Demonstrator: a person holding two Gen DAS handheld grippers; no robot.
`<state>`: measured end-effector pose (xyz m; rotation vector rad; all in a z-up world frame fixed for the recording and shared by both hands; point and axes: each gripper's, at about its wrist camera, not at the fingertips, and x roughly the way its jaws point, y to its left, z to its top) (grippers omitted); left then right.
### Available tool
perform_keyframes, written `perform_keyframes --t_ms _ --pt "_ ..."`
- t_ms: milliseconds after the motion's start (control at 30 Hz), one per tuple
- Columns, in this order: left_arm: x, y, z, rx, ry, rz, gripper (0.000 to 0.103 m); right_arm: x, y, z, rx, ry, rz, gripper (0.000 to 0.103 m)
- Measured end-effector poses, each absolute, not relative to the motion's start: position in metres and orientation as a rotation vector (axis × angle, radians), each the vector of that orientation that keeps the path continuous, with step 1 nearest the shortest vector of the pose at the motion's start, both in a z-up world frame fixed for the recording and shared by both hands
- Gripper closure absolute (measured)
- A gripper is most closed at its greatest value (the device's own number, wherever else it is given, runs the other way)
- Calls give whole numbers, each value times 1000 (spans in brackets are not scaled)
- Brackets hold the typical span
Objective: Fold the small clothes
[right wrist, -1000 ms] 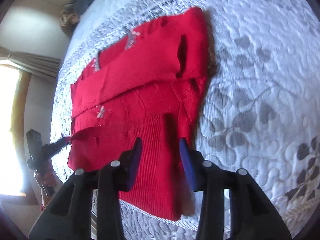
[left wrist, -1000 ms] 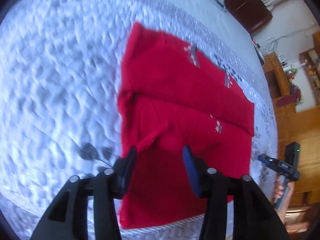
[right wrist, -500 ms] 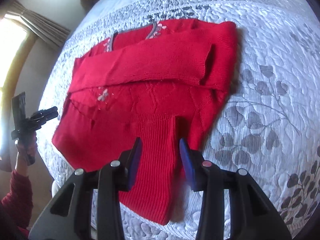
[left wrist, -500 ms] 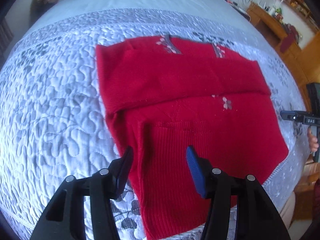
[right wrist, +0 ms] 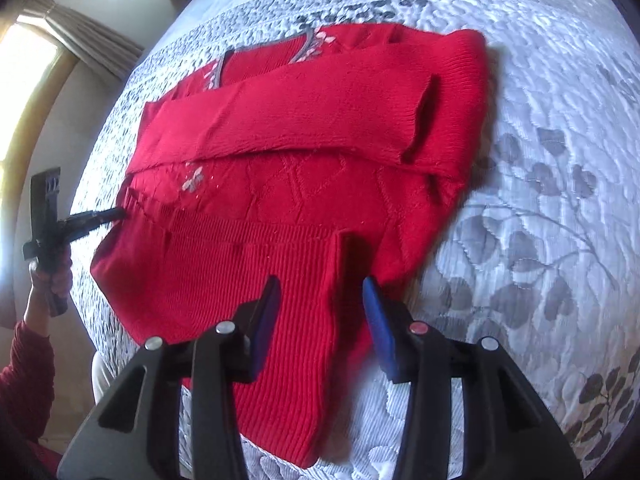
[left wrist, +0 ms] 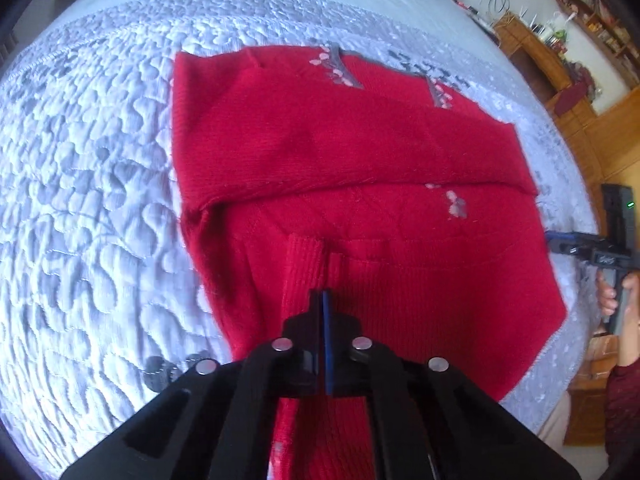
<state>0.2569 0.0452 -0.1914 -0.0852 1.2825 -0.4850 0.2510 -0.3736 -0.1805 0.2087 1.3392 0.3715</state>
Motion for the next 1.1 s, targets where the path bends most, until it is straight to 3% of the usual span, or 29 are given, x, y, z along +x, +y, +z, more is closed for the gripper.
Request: perform_keyframes --t_ms 300,367,400,433,800,933,1000,1100 --pt "262 40 -201 -45 1305 -453 99 254 -366 -189 181 1347 376 58" --pt "263 39 -201 -54 1302 -460 99 253 -359 -189 158 1353 409 79" --pt "263 38 -200 -49 1302 -464 99 253 -357 -188 150 1353 414 94" --pt "262 36 -199 -35 1297 -466 103 252 -354 -186 130 1344 413 98" --pt "252 57 -154 -99 1150 -443 103 230 -380 -130 243 1165 439 99" --pt "262 58 -158 -86 1206 -463 103 230 -380 -128 232 1167 429 99" --pt "267 53 -170 -26 1237 -436 94 231 -376 -139 211 1196 420 99" --pt "269 42 -185 62 1252 -396 60 233 -372 -151 218 1223 414 99"
